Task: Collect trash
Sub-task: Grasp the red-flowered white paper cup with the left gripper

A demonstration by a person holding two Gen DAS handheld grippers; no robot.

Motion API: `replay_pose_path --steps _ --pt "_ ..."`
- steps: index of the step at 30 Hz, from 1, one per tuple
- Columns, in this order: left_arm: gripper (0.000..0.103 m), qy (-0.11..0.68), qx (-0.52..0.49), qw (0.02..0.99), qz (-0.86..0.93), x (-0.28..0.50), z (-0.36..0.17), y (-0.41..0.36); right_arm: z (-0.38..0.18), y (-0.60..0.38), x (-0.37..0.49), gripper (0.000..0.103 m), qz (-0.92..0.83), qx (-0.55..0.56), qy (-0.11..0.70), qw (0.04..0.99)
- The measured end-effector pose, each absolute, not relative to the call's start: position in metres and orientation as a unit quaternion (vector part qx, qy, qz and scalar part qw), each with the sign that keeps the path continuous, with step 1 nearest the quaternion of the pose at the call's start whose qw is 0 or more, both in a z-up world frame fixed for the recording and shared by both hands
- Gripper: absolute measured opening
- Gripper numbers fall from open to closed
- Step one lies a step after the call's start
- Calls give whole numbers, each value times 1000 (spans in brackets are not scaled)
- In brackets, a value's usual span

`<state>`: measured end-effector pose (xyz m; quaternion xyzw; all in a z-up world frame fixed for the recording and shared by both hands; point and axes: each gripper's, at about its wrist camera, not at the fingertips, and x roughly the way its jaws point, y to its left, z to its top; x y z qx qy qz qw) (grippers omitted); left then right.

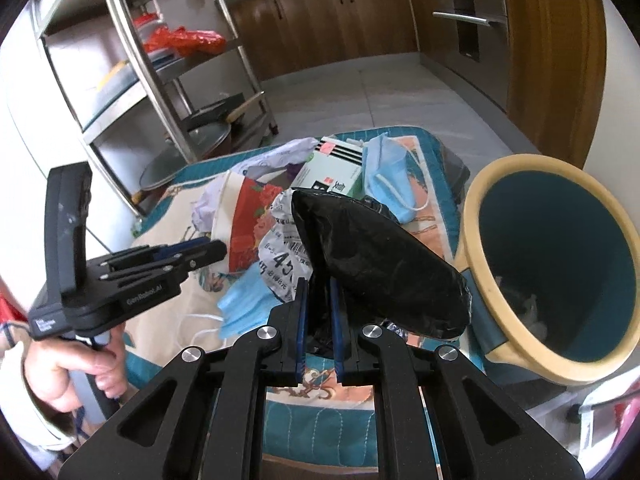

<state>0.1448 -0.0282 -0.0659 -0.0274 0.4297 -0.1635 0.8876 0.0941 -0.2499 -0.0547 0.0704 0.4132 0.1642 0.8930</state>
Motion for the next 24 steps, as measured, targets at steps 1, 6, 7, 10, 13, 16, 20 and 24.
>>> replay_pose_path --steps 1,6,7,10,13,16,20,24 --pt "16 425 -24 889 -166 143 -64 -29 -54 -250 94 12 164 74 412 893" --pt "1 401 -10 901 -164 134 -54 -29 -49 -252 94 12 161 80 403 897" --pt "1 398 -10 903 -163 134 -52 -28 -47 -253 94 12 161 81 401 898" --pt "1 394 -16 905 -160 133 -49 -25 -46 -256 92 12 158 85 397 900" --pt "1 391 -19 906 -160 133 -48 -24 -45 -258 94 12 155 89 397 901" --pt "0 383 -25 908 -168 129 -42 -25 -43 -261 92 12 151 93 392 903" --pt "0 375 -23 909 -181 123 -34 -32 -36 -267 90 12 147 101 382 907" --pt "0 384 14 908 -168 122 -37 -42 -36 -271 90 12 145 111 379 907"
